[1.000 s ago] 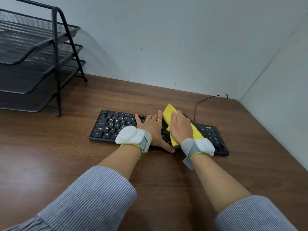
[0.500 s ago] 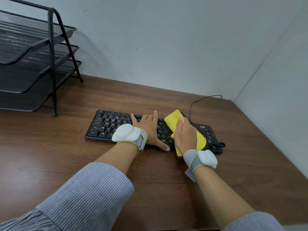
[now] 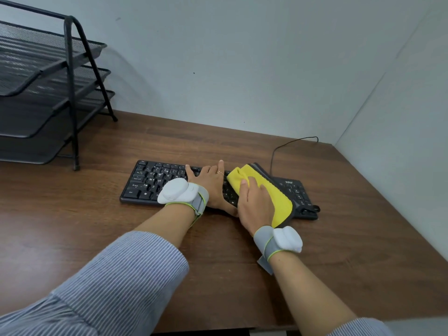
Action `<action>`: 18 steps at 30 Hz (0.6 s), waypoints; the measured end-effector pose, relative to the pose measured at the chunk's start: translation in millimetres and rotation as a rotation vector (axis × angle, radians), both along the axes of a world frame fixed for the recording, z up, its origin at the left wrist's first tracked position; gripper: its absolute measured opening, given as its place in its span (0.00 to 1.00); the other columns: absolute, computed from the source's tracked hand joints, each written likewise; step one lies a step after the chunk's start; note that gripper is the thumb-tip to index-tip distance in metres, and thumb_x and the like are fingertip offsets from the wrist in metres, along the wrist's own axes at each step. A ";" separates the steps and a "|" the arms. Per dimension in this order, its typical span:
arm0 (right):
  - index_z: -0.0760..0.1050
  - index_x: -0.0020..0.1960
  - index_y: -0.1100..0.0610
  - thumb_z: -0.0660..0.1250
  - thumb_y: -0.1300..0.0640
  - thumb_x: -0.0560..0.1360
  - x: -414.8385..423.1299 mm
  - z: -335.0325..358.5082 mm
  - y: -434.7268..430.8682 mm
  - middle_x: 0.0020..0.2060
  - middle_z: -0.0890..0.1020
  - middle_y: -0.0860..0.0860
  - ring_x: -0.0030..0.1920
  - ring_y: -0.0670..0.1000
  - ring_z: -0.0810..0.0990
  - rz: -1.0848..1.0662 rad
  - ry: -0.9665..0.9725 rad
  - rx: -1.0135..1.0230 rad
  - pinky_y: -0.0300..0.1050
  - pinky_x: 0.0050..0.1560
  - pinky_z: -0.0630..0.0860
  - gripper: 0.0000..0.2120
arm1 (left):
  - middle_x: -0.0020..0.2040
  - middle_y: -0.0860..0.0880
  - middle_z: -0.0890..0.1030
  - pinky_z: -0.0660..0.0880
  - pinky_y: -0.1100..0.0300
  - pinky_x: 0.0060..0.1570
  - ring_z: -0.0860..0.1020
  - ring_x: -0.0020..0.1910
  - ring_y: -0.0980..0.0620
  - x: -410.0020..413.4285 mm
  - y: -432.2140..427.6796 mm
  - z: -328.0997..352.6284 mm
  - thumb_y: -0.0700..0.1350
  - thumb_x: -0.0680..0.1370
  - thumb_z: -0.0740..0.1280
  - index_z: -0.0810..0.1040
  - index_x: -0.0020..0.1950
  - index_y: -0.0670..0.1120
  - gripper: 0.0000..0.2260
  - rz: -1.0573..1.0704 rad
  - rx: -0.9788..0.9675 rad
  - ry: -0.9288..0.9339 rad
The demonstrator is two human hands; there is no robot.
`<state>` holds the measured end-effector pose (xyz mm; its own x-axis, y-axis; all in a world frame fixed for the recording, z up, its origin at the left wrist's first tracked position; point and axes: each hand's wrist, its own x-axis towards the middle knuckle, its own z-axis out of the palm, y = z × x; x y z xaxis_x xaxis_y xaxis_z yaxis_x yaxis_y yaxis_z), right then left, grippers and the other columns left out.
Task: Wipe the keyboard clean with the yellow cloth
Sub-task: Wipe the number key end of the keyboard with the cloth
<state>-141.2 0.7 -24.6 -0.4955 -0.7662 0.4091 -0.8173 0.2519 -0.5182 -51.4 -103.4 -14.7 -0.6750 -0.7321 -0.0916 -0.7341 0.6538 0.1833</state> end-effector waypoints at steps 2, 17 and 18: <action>0.63 0.40 0.55 0.50 0.52 0.80 -3.8 -1.2 5.0 0.30 0.70 0.53 0.38 0.59 0.69 0.017 -0.025 -0.013 0.48 0.39 0.62 0.13 | 0.76 0.49 0.54 0.41 0.27 0.65 0.51 0.75 0.48 0.5 0.1 -1.6 0.77 0.55 0.65 0.34 0.75 0.43 0.66 0.002 0.002 0.005; 0.65 0.41 0.56 0.51 0.54 0.80 18.2 6.5 26.5 0.26 0.62 0.45 0.34 0.55 0.63 -0.006 -0.067 -0.057 0.53 0.50 0.68 0.11 | 0.78 0.51 0.49 0.36 0.32 0.66 0.45 0.76 0.50 36.7 9.2 5.5 0.77 0.59 0.62 0.39 0.77 0.46 0.59 0.027 -0.065 0.007; 0.64 0.41 0.55 0.51 0.54 0.80 24.7 7.4 25.8 0.26 0.61 0.44 0.34 0.54 0.61 0.029 -0.068 -0.044 0.53 0.55 0.67 0.11 | 0.78 0.51 0.49 0.37 0.32 0.66 0.45 0.76 0.50 41.0 7.8 7.0 0.77 0.59 0.62 0.39 0.77 0.46 0.59 0.041 -0.064 -0.003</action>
